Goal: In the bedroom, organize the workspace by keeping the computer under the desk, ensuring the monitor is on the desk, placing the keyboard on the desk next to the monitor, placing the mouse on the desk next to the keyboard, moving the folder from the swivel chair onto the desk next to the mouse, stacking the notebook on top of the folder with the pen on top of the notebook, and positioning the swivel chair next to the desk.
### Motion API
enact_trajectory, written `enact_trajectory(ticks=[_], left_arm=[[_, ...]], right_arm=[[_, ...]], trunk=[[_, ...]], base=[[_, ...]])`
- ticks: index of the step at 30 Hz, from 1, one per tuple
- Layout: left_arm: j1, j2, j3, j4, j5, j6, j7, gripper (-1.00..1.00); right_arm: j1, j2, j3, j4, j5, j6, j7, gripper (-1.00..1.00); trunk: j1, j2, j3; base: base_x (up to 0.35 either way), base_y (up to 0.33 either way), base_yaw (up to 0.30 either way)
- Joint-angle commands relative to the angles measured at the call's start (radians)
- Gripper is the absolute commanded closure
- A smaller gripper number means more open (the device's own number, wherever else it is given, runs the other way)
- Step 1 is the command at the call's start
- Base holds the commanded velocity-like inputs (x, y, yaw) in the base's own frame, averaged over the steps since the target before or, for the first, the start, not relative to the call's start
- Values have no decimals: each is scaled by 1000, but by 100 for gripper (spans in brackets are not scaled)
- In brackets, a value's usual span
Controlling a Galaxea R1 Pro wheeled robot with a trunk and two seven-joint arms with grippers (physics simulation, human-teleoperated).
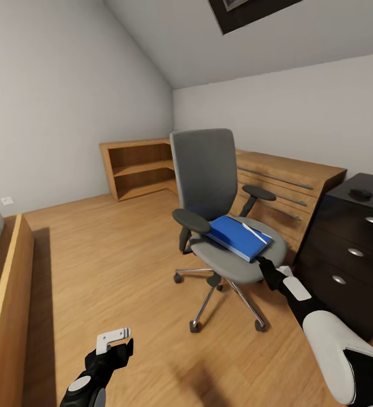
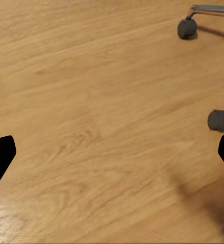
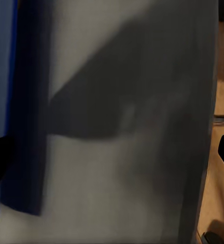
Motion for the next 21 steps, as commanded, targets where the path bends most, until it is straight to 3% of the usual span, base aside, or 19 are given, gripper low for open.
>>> enact_trajectory(ticks=[1,21], left_arm=[[-1,-1,0,-1,3,5,3,-100],[-1,-1,0,-1,3,-7,3,-100]], right_arm=[[0,1,-3,1,3,6,-4,-100],[0,-1,-3,0,3,4,-4,-100]], trunk=[[0,0,-1],[0,0,-1]], base=[[205,0,0],[248,0,0]])
